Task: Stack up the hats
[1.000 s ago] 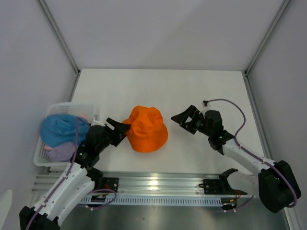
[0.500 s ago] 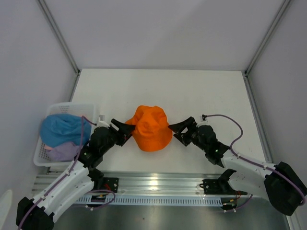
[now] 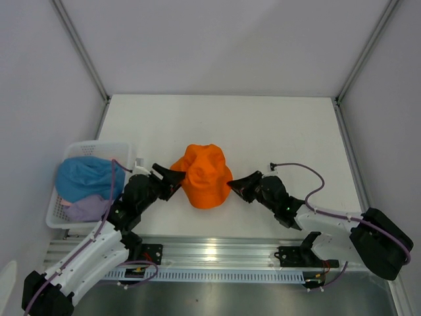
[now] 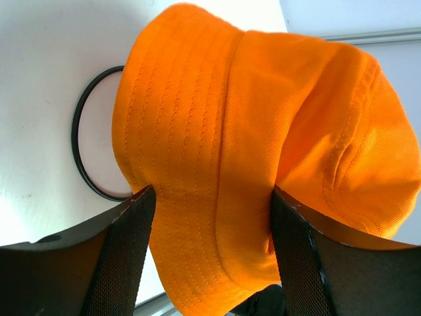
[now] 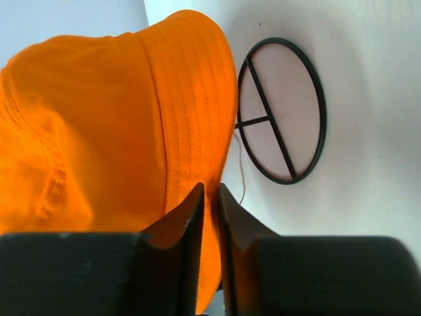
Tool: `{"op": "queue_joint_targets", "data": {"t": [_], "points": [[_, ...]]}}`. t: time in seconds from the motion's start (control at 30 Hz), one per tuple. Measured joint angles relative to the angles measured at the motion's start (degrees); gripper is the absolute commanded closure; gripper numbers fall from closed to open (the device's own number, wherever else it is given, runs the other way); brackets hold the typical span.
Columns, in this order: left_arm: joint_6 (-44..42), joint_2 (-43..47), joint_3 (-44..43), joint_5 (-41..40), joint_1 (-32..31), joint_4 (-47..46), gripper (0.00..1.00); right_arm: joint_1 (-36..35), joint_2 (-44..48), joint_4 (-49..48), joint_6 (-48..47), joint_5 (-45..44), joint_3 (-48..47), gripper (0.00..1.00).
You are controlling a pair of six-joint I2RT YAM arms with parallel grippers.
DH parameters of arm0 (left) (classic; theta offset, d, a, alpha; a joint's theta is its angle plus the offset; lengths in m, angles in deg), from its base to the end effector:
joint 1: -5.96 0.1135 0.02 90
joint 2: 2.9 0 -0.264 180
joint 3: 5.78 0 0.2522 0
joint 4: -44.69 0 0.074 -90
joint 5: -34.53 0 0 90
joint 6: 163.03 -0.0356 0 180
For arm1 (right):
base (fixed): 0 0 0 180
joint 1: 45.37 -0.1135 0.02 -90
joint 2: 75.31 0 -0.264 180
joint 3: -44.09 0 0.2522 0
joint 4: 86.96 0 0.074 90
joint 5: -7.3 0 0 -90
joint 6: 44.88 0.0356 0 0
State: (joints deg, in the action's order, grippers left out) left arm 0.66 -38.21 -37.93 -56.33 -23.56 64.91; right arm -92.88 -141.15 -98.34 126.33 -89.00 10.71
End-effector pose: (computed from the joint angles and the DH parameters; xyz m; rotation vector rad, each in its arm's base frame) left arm 0.1369 -0.0769 0.2087 -0.8254 2.0057 -1.1069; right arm 0.1561 0.1646 0.1797 0.7177 2.0829 1.3096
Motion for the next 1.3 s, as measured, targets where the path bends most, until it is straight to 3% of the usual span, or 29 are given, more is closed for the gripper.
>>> {"op": "queue_joint_targets", "data": {"t": [0.07,0.37,0.6,0.8,0.83,0.93,0.97,1.0,1.03,1.1,1.3], "points": [[0.0,0.0,0.1,0.0,0.0,0.0,0.28,0.0,-1.1,-1.7,0.7,-0.5,0.0,1.00],[-0.3,1.9,-1.6,-2.4,-0.2,7.4,0.02,-0.3,-4.1,-2.9,-1.6,-2.6,-0.2,1.00],[-3.9,3.9,-7.5,-4.8,2.6,20.0,0.01,-0.4,-4.8,-2.7,-7.2,-3.9,-0.2,1.00],[-7.0,3.7,-8.9,-3.3,6.7,21.7,0.02,-0.8,-4.9,-4.1,-12.7,-4.5,-0.1,0.98],[-7.6,3.6,-8.9,-2.8,7.2,21.6,0.02,-0.8,-4.9,-4.2,-13.3,-4.7,-0.1,0.92],[-10.3,3.5,-9.1,-1.8,7.9,21.2,0.01,-0.8,-4.7,-2.9,-16.7,-5.0,-1.0,0.55],[-11.5,3.4,-9.5,-1.9,8.2,21.6,0.01,-0.8,-4.5,-1.6,-18.2,-5.1,-1.3,0.36],[-12.8,3.3,-10.0,-1.9,8.3,22.1,0.01,-0.7,-4.0,0.3,-19.9,-5.3,-1.9,0.27],[-14.1,3.3,-10.8,-2.0,8.4,22.9,0.00,-0.6,-3.3,2.6,-21.6,-5.4,-2.8,0.12],[-17.0,3.3,-13.2,-2.0,8.5,25.3,0.00,-0.7,-1.5,7.3,-25.3,-5.5,-5.7,0.01],[-26.4,2.2,-29.4,-3.2,8.7,31.7,0.00,1.4,4.6,20.9,-36.9,-4.8,-21.9,0.00]]}}
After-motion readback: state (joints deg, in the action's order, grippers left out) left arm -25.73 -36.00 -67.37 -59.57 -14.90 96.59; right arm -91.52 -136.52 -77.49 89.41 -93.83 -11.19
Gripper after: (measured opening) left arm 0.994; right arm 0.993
